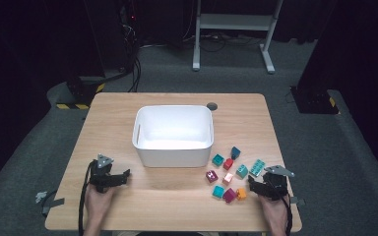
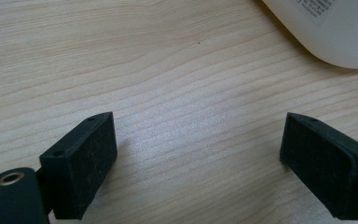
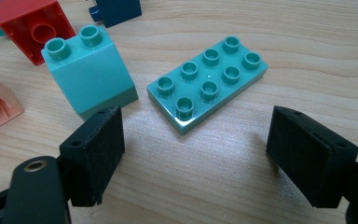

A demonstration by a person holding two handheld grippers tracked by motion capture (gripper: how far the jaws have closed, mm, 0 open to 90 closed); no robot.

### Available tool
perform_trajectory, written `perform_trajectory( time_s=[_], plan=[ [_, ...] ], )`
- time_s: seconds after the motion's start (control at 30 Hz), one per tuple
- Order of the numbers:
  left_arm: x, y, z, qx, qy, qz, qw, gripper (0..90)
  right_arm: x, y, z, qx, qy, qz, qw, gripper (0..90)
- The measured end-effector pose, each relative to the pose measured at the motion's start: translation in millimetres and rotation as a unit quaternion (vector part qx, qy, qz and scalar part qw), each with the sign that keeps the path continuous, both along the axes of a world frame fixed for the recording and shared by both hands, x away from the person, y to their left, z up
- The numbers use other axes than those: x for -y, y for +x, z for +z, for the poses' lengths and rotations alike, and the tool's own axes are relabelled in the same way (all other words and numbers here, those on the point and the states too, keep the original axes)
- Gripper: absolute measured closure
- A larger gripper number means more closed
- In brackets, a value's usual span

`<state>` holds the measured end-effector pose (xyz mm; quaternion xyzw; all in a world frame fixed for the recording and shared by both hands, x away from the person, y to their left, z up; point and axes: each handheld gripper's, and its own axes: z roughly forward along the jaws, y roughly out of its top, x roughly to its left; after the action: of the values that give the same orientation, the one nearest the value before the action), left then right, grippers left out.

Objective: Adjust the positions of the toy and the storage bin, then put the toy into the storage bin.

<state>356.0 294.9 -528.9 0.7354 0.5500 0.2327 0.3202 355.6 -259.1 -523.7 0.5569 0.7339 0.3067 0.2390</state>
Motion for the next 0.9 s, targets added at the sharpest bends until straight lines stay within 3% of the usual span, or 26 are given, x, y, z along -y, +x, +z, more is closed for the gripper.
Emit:
perform_trajectory(
  time_s=[0.73,0.9],
  plan=[
    [-0.6,-0.3,-0.2,0.004,-0.003,0.004,1.0000,13.0,-0.4,-3.7,0.7,0.008,-0.005,0.006,0.9999,20.5],
    [-0.6,-0.4,-0.2,0.004,-0.003,0.005,1.0000,13.1,0.6,-7.3,2.8,0.012,0.007,0.017,0.9998,22.3]
  ],
)
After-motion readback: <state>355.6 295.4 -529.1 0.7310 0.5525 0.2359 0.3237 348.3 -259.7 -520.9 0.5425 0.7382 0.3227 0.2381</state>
